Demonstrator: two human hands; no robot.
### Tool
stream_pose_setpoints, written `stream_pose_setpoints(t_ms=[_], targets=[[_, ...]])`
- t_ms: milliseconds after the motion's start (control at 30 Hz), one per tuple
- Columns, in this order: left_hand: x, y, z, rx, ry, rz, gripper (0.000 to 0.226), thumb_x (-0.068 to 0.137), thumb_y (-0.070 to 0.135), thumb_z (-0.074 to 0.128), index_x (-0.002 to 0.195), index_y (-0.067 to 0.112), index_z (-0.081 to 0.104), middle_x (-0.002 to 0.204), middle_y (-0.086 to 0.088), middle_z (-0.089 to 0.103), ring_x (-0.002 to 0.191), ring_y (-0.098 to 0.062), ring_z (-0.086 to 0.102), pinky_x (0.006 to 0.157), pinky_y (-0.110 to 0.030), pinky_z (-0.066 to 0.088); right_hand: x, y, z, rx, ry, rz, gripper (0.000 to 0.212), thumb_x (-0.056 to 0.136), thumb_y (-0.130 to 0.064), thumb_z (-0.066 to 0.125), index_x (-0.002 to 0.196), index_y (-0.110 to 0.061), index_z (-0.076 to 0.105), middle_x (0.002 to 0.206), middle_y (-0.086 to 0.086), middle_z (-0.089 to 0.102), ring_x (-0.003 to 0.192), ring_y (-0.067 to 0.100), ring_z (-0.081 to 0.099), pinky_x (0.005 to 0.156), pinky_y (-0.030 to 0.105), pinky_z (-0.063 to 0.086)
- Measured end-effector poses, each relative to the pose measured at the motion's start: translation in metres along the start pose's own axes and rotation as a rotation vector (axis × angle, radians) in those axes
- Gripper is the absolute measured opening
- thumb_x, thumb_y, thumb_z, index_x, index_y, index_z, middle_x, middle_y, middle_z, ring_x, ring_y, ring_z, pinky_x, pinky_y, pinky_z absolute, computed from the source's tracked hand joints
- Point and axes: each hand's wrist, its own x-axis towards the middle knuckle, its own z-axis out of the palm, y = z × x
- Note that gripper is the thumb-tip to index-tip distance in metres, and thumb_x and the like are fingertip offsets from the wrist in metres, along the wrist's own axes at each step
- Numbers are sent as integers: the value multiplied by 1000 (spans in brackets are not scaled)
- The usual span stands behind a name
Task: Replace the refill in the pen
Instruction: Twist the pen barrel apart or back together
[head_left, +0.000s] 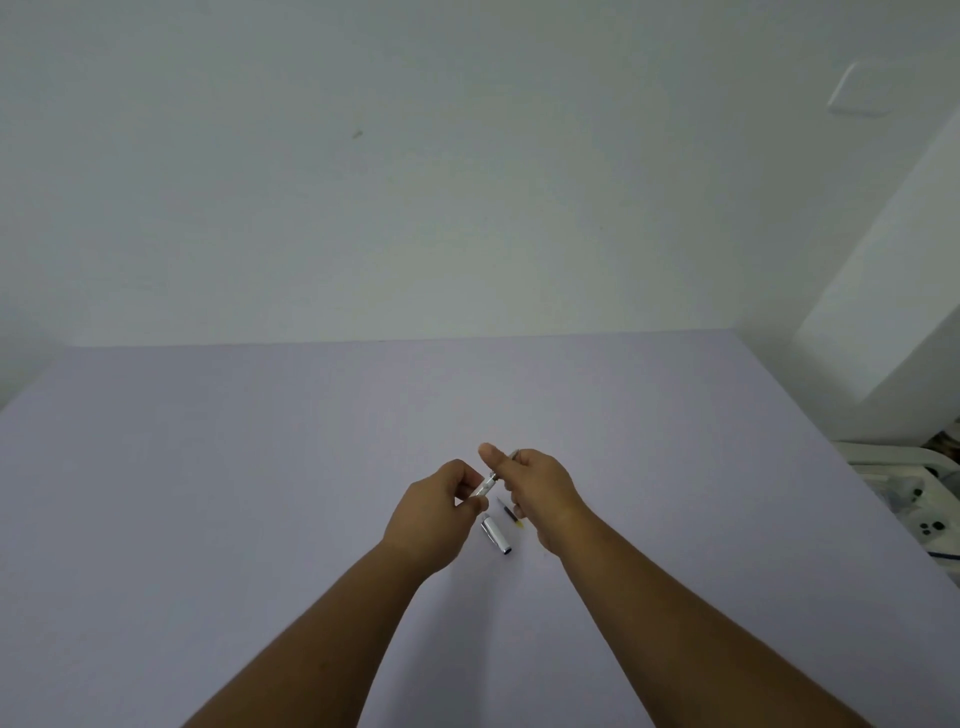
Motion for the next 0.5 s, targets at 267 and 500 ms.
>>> stream_pose_setpoints(t_ms=[267,500], targets=[[0,-1,-1,23,-2,2,5,87,25,60,85,28,56,79,14,62,71,-5,56,60,-21,43,0,1,-3,24,-21,-4,42,73,-49,71,64,-13,51,60,-3,48,54,14,38,55,27,40],[1,0,0,11,-2,-5,8,87,25,60,83,29,55,78,15,61,70,-3,55,59,-20,42,-1,3,-4,113,-87,-39,22,80,-37,69,72,-17,63,69,-1,56,60,14,44,59,27,42]])
